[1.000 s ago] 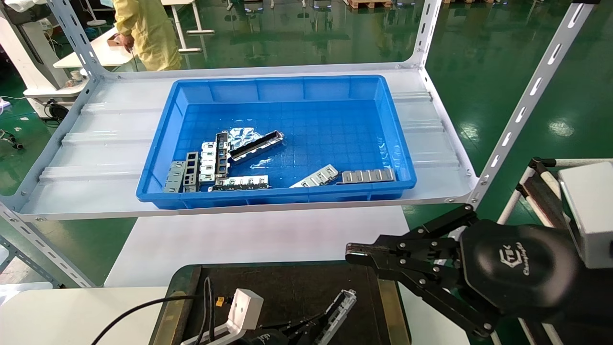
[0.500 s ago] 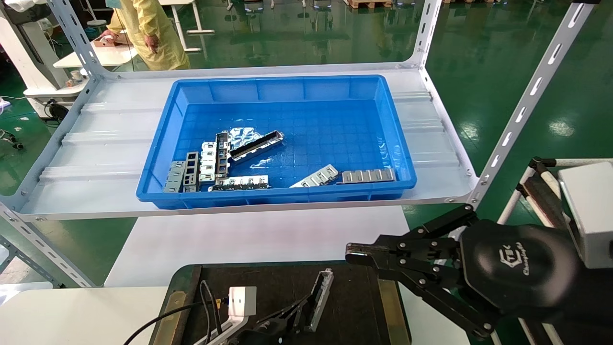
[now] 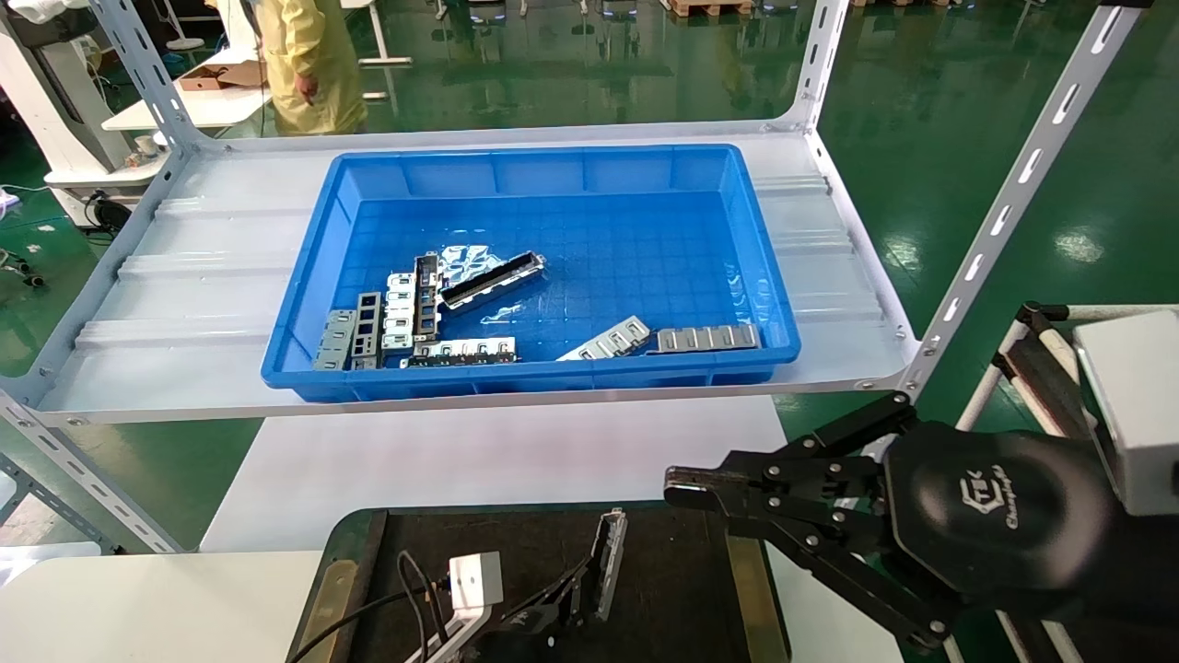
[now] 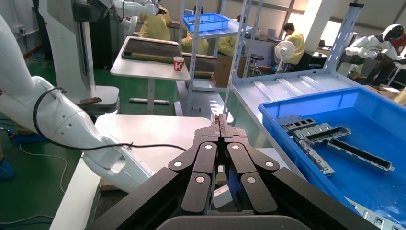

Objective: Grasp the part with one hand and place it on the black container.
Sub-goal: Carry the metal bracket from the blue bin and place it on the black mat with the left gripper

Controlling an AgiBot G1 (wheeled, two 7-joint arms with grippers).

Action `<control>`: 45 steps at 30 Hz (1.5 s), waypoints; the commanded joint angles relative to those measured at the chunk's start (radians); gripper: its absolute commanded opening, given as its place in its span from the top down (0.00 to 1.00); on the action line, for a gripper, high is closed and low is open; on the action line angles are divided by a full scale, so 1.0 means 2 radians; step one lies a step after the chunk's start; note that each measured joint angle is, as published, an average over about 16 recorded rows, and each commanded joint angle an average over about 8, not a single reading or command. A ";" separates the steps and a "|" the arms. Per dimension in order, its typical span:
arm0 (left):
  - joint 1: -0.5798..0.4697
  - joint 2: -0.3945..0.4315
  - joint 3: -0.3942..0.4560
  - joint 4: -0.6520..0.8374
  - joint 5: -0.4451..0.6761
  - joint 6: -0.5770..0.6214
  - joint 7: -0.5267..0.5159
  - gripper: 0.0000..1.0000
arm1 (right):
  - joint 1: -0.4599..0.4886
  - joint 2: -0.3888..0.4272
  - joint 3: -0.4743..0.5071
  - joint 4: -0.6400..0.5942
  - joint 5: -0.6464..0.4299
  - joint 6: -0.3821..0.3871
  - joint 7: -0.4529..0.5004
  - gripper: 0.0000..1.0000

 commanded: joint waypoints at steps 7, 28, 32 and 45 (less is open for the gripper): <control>-0.001 0.036 -0.039 0.054 0.006 0.021 0.037 1.00 | 0.000 0.000 0.000 0.000 0.000 0.000 0.000 1.00; -0.014 0.047 -0.029 0.102 -0.057 0.017 0.082 1.00 | 0.000 0.000 -0.001 0.000 0.001 0.000 0.000 1.00; -0.016 0.047 -0.025 0.107 -0.072 0.013 0.091 1.00 | 0.000 0.000 -0.001 0.000 0.001 0.000 0.000 1.00; -0.018 0.049 -0.015 0.115 -0.129 0.009 0.123 1.00 | 0.000 0.000 -0.001 0.000 0.001 0.001 -0.001 0.92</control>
